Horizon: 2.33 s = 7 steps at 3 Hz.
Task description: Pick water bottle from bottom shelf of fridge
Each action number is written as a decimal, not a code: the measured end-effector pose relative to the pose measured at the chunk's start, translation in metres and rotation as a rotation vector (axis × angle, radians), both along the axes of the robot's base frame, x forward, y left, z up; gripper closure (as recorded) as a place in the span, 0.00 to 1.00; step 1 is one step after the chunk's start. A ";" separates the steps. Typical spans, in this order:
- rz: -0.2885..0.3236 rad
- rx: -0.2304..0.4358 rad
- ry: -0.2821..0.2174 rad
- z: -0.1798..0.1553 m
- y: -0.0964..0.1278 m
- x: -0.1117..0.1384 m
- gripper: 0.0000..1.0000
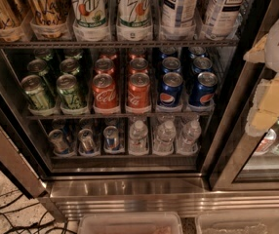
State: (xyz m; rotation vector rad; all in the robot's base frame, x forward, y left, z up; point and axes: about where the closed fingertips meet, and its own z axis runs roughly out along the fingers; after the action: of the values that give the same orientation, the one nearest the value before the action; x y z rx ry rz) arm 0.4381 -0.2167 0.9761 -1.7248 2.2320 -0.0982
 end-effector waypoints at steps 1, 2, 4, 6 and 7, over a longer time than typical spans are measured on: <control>-0.003 0.013 -0.004 -0.001 0.000 -0.001 0.00; 0.011 0.085 0.021 -0.014 0.015 -0.003 0.00; 0.010 0.385 0.058 -0.036 0.081 -0.019 0.00; -0.060 0.721 -0.030 -0.081 0.119 -0.028 0.00; -0.052 0.774 -0.105 -0.069 0.123 -0.025 0.00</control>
Offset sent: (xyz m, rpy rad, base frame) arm -0.0078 0.0391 -0.0315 0.1974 0.0754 0.0358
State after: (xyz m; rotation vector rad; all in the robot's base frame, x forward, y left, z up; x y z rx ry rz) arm 0.4129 -0.0940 0.9067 -1.1977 1.8651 0.5730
